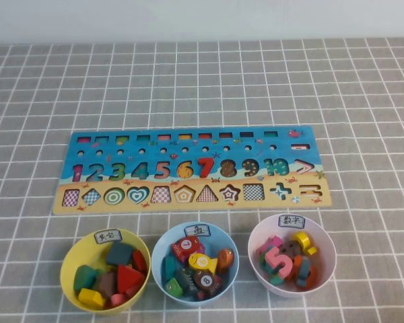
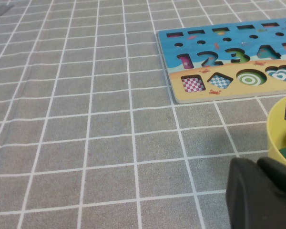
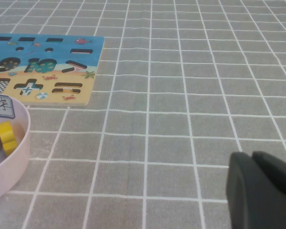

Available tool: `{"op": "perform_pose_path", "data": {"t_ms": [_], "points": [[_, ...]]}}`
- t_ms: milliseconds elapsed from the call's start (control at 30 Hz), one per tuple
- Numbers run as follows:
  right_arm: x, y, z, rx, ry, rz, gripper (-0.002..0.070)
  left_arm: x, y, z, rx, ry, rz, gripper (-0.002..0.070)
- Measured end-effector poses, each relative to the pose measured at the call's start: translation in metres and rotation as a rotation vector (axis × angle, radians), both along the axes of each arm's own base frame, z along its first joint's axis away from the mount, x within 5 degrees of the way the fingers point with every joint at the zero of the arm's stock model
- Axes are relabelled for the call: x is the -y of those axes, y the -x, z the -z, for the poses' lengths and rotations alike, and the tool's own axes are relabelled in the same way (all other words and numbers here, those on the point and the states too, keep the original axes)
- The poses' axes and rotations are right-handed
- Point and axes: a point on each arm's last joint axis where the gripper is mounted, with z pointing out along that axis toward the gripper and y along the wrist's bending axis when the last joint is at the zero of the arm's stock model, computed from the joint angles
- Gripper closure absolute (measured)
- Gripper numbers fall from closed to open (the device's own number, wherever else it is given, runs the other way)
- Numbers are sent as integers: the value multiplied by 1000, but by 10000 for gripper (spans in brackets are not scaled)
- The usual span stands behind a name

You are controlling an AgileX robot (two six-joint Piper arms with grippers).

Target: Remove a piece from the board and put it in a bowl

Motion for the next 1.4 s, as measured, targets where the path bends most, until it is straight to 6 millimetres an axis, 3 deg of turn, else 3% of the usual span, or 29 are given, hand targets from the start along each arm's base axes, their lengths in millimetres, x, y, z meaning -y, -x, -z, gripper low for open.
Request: {"op": "perform_pose_path", "data": {"t_ms": [1000,1167,1400], "points": [[0,0,0,-2,0,0,694,0,0,-1,13,14,-1,676],[0,0,0,-2,0,0,694,2,-2,-7,69,103,-7,676],[0,0,0,-2,0,0,694,4,-3,-18,159,377,-32,676]]}}
